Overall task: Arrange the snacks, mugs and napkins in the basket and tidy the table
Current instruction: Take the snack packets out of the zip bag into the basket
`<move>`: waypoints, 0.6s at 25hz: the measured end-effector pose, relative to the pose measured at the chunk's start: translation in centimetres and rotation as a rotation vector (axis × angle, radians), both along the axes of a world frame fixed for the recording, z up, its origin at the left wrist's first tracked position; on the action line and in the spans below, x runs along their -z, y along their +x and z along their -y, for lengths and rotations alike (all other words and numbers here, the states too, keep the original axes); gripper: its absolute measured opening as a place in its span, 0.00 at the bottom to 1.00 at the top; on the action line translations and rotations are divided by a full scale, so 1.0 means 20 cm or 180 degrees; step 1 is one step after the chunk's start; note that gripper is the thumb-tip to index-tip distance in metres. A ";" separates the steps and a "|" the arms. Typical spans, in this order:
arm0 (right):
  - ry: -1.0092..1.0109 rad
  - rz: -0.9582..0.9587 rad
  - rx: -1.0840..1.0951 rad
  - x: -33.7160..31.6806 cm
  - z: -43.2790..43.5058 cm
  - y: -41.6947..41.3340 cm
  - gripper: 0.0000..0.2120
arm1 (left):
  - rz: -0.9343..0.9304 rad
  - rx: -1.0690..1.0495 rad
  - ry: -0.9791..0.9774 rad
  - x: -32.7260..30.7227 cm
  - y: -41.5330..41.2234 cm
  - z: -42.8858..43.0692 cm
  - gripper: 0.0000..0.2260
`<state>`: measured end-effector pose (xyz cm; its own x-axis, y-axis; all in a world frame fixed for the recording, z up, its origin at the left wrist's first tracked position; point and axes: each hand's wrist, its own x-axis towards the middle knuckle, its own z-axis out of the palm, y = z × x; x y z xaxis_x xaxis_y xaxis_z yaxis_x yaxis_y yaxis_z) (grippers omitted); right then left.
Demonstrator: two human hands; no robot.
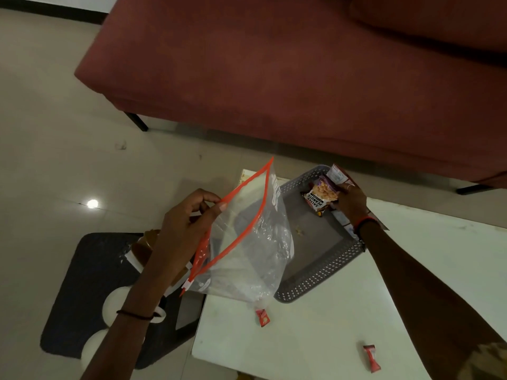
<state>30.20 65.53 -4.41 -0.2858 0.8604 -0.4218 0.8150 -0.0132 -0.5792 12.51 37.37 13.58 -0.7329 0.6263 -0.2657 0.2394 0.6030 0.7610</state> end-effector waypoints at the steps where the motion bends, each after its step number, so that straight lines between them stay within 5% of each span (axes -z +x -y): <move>1: 0.0065 0.0046 0.0003 -0.01 0.01 0.00 0.18 | -0.0019 -0.0010 -0.0004 0.00 0.00 -0.01 0.12; 6: 0.0269 0.0303 0.0146 -0.13 0.06 0.04 0.17 | -0.0021 -0.0055 0.0025 0.01 0.02 -0.03 0.11; 9: 0.0136 0.0035 -0.0559 -0.28 0.15 0.11 0.22 | -0.0145 0.0143 0.0196 0.00 0.07 -0.01 0.07; 13: -0.0561 -0.0740 -0.1938 -0.49 0.58 0.22 0.60 | 0.0001 0.0156 0.0291 0.02 0.16 0.00 0.08; 15: -0.0277 -0.0687 -0.2018 -0.52 0.80 0.21 0.65 | 0.0291 0.0086 0.0252 0.02 0.26 -0.01 0.08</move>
<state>34.34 49.47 6.00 -0.8099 0.4639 -0.3590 0.5468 0.3754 -0.7484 17.79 37.64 13.22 -0.6905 0.6671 -0.2796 0.1821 0.5344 0.8254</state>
